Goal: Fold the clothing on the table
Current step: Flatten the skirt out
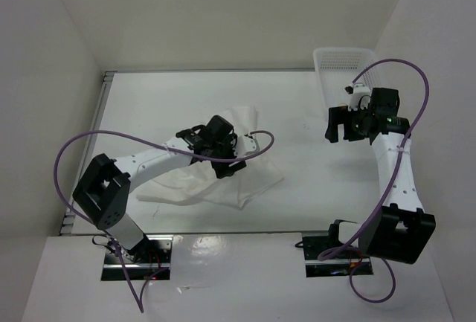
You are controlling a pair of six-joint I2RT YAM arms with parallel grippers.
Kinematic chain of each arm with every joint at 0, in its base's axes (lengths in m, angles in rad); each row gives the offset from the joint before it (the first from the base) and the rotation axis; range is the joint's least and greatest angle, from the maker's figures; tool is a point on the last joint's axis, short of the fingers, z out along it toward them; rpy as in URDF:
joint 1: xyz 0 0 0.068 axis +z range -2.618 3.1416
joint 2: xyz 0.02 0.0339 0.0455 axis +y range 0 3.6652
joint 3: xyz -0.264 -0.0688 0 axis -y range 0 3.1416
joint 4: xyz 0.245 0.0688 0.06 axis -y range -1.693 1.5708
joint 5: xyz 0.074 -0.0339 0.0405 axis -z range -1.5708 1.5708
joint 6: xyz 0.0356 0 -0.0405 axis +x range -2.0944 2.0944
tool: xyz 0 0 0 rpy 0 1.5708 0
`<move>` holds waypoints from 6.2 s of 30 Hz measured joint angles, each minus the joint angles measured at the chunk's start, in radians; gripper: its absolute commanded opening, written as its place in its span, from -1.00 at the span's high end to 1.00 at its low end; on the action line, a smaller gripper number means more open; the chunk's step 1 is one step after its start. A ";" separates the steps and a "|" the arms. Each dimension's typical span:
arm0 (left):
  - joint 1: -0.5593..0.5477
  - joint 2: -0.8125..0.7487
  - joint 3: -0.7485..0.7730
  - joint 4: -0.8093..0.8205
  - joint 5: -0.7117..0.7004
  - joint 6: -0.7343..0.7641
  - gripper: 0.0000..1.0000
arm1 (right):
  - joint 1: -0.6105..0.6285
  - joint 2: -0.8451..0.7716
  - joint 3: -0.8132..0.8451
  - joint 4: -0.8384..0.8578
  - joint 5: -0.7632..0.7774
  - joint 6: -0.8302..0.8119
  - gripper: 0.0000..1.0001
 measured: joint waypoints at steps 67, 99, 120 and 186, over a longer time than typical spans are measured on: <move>0.377 -0.229 -0.025 -0.143 0.123 -0.088 1.00 | 0.620 0.704 0.164 -0.013 -0.117 0.010 -0.24; 0.420 -0.292 -0.017 -0.227 0.123 -0.090 1.00 | 0.707 0.798 0.240 -0.075 -0.246 -0.002 1.00; 0.663 -0.607 0.198 -0.299 0.246 -0.115 1.00 | 0.581 0.388 0.629 -0.305 -0.261 -0.062 1.00; 0.665 -0.061 0.661 -0.214 0.343 -0.206 1.00 | 0.459 0.481 1.033 -0.246 -0.154 -0.025 1.00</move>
